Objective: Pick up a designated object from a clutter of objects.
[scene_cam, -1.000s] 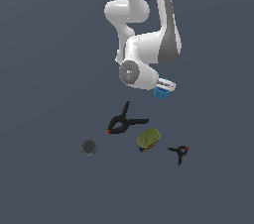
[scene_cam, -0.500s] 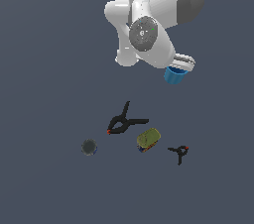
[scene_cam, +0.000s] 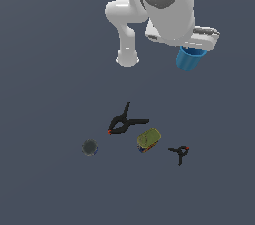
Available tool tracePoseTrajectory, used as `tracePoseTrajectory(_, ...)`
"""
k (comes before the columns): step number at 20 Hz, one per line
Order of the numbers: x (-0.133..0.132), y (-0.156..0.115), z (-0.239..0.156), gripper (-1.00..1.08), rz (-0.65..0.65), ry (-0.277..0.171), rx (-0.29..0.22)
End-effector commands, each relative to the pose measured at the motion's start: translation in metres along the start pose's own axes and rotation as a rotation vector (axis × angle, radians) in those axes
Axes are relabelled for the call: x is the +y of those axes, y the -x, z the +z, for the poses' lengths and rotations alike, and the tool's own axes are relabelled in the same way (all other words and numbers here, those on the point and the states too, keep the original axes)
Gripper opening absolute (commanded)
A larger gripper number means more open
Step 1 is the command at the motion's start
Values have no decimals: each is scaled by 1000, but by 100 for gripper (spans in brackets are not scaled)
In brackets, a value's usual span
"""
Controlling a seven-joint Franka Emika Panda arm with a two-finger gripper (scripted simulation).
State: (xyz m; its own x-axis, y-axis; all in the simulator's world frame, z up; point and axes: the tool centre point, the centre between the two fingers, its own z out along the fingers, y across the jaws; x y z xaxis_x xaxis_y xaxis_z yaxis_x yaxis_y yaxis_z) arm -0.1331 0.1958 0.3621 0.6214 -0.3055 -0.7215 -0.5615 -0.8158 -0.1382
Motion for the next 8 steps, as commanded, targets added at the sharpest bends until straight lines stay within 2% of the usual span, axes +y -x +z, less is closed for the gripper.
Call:
tracePoseTrajectory(1, -6, 10, -9, -100, 0, -2, 0)
tracePoseTrajectory(8, -12, 18, -17, -100, 0, -3, -1)
